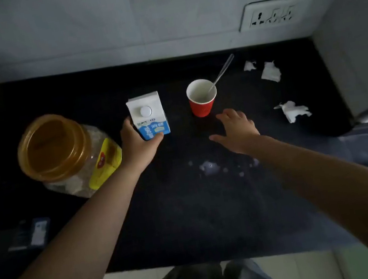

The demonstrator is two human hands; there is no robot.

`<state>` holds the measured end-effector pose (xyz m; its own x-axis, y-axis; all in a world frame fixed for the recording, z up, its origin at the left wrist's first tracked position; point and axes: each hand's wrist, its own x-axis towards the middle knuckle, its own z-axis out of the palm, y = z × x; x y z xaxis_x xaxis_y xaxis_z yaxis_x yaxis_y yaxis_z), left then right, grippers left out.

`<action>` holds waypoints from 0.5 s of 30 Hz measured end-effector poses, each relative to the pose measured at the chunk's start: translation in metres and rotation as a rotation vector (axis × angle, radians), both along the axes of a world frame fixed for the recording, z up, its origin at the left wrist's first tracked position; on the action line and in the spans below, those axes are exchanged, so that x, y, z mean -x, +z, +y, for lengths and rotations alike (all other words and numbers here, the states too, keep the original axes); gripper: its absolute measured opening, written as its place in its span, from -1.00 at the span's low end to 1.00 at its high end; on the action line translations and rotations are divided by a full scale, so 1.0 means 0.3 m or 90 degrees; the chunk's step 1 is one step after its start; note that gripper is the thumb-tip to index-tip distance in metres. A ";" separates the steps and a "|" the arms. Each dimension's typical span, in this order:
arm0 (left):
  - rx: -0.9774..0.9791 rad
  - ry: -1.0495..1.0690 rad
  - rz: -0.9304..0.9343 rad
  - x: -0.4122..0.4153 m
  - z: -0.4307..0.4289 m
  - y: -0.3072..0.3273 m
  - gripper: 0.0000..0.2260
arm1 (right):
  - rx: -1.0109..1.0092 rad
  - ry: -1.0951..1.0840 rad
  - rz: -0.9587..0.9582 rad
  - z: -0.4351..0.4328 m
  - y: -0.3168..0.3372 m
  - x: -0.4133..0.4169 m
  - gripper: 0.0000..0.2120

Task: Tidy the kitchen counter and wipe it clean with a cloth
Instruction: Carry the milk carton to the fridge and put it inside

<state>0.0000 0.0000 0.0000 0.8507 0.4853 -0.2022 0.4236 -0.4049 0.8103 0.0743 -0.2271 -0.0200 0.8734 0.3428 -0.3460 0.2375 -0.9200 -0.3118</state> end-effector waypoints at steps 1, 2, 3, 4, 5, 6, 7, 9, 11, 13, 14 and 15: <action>0.005 0.003 -0.018 -0.020 0.009 0.000 -0.33 | 0.012 -0.003 -0.003 0.006 -0.005 -0.009 -0.30; 0.006 0.008 -0.036 -0.040 0.021 -0.014 -0.31 | 0.018 -0.007 -0.010 0.012 -0.011 -0.017 -0.28; 0.005 0.002 -0.041 -0.050 0.029 -0.029 -0.30 | 0.025 -0.009 -0.007 0.014 -0.023 -0.020 -0.28; 0.008 -0.008 -0.050 -0.059 0.034 -0.053 -0.28 | 0.030 -0.013 0.001 0.015 -0.033 -0.018 -0.27; 0.017 -0.011 -0.053 -0.075 0.036 -0.070 -0.26 | 0.035 -0.022 0.009 0.015 -0.044 -0.022 -0.27; 0.021 -0.004 -0.060 -0.080 0.040 -0.079 -0.25 | 0.036 -0.025 0.013 0.015 -0.055 -0.019 -0.27; 0.029 0.004 -0.071 -0.082 0.046 -0.089 -0.24 | 0.039 -0.023 0.015 0.014 -0.067 -0.014 -0.28; 0.056 0.006 -0.078 -0.094 0.056 -0.107 -0.21 | 0.054 -0.020 0.006 0.007 -0.092 -0.010 -0.28; 0.070 0.001 -0.072 -0.102 0.068 -0.123 -0.21 | 0.068 -0.009 0.000 0.004 -0.115 0.001 -0.28; 0.070 -0.007 -0.074 -0.110 0.076 -0.134 -0.23 | 0.062 -0.012 -0.013 0.000 -0.132 0.010 -0.29; 0.065 -0.010 -0.081 -0.114 0.079 -0.136 -0.25 | 0.058 -0.013 -0.020 -0.001 -0.135 0.014 -0.29; 0.059 -0.014 -0.089 -0.116 0.083 -0.139 -0.27 | 0.052 -0.015 -0.026 -0.003 -0.138 0.016 -0.30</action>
<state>0.0347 0.0250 -0.0417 0.8839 0.4509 -0.1240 0.2959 -0.3342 0.8948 0.0696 -0.2280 -0.0614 0.8948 0.2937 -0.3363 0.2262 -0.9476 -0.2256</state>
